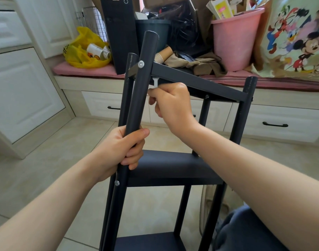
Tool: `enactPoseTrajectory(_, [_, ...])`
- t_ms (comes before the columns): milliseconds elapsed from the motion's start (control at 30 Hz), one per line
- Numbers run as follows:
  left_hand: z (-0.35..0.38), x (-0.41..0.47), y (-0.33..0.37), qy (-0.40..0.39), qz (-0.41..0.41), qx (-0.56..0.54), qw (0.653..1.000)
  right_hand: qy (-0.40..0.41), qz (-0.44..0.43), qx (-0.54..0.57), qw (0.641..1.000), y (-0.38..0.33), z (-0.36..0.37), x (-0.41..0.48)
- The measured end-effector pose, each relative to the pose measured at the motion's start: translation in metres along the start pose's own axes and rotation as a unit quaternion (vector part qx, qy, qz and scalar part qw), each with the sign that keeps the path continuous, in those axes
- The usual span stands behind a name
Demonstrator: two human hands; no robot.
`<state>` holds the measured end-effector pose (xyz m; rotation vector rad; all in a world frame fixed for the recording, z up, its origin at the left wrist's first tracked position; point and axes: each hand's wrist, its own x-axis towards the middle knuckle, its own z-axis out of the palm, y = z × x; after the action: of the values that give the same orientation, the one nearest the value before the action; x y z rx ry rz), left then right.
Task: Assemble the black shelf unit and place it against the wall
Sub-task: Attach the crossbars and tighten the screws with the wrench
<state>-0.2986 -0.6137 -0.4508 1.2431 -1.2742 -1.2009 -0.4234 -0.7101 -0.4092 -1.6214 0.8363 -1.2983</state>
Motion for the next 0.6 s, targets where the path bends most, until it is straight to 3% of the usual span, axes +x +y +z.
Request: enactPoseTrajectory(600, [-0.001, -0.002, 0.000, 0.009, -0.004, -0.008, 1.000, -0.021, -0.006, 0.042, 0.999, -0.003, 0.006, 0.000])
